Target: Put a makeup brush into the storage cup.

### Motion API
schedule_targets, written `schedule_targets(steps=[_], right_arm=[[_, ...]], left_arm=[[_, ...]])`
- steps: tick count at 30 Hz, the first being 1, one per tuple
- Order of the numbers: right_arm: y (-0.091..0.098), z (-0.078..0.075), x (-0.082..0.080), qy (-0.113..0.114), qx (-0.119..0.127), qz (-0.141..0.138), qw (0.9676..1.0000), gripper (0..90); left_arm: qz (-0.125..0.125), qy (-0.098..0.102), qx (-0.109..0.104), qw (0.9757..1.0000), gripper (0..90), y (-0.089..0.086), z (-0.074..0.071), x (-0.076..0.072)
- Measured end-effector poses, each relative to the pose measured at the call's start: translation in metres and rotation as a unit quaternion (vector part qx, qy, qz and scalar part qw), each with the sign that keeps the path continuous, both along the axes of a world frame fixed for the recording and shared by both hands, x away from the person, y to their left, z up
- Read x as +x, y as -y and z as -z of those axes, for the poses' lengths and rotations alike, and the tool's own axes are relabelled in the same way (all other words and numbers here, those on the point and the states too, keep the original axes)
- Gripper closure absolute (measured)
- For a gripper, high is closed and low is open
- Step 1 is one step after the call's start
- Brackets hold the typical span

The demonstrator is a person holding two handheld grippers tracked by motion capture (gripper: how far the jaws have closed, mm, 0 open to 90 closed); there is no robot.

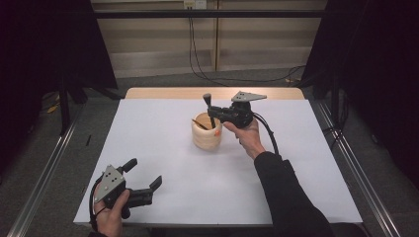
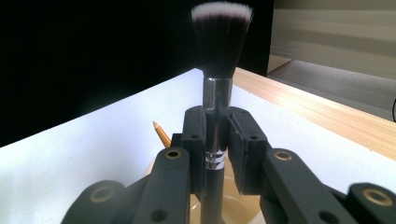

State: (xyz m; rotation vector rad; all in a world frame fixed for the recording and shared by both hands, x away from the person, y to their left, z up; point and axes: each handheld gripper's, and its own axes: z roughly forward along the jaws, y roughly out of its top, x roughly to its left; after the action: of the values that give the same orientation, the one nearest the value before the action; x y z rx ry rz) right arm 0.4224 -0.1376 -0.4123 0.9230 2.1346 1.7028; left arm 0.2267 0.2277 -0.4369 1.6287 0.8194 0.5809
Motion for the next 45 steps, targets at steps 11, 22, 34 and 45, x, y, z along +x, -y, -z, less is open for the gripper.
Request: schedule_targets(steps=[11,22,34,45], right_arm=[[0.0,0.0022,0.0002,-0.005,-0.005,-0.002,1.0,72.2],[-0.001,0.0001,-0.0009,0.0,-0.005,0.001,1.0,48.4],[-0.0021,-0.0024,-0.0037,-0.001,-0.008,0.01,0.9999,10.2],[0.0017,-0.0057,-0.0069,-0.001,-0.002,0.019,0.9998,9.1]], left_arm=[[0.002,-0.001,0.001,1.0,0.9,-0.0001,0.0002,0.0003],[0.004,0.0,0.001,1.0,0.8,-0.0001,0.0001,0.0001],[0.002,-0.002,0.0,1.0,0.7,0.0,0.0004,-0.0001],[0.003,-0.001,0.004,1.0,0.7,-0.0012,0.0004,0.0004]])
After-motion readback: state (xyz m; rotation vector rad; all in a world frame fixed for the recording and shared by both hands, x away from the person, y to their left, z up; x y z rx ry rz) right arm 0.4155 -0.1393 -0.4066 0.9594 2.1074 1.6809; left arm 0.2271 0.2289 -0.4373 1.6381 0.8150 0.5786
